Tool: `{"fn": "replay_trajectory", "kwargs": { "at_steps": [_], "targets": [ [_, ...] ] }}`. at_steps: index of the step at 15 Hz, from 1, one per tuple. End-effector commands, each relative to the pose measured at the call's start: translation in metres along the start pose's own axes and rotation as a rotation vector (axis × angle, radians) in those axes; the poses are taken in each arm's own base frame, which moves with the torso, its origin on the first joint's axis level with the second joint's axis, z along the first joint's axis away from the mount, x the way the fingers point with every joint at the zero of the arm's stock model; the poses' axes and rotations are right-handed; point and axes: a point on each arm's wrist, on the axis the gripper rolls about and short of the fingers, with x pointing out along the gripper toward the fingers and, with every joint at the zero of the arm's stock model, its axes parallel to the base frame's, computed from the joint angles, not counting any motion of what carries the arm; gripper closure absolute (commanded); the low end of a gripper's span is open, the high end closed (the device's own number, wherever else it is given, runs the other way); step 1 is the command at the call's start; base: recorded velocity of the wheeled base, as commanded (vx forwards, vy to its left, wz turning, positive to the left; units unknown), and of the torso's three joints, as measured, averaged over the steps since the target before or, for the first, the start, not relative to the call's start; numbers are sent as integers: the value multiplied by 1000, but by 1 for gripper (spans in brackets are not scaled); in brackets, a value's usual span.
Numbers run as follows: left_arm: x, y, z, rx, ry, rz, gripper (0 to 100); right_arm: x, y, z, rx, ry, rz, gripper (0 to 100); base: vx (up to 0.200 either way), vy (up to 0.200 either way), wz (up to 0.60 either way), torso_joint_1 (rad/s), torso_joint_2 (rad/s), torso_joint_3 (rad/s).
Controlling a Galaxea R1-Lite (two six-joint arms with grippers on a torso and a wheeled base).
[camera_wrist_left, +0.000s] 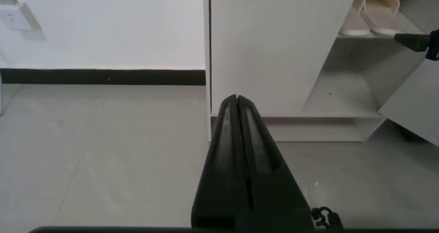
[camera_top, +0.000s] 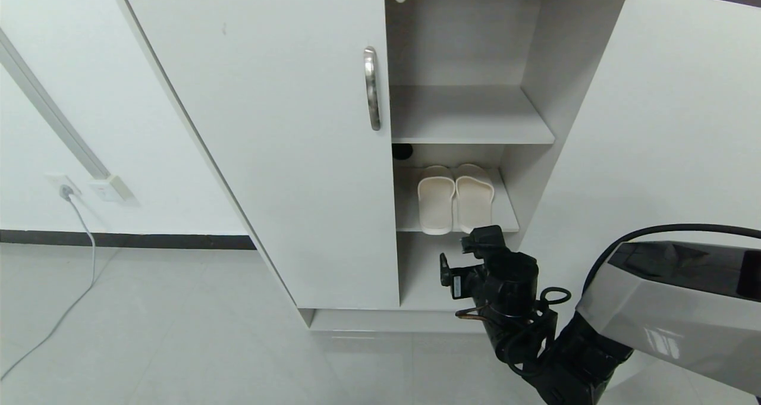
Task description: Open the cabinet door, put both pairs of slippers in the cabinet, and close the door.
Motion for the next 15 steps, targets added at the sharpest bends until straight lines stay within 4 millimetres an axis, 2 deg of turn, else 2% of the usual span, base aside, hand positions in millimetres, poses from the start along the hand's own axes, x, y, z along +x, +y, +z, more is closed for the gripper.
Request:
{"fn": "replay_trajectory", "kwargs": {
  "at_steps": [1,6,15],
  "targets": [
    [0,0,0,-1,2,-1,100,0,0,0,-1,1,-1,0,0,0,0,0,0,0],
    [0,0,0,-2,2,-2,100,-1,-1,-3,-8,11,1,0,0,0,0,1,1,21],
    [0,0,0,-1,2,-1,100,-2,-2,-5,-7,10,-2,0,0,0,0,4,2,194]
  ]
}}
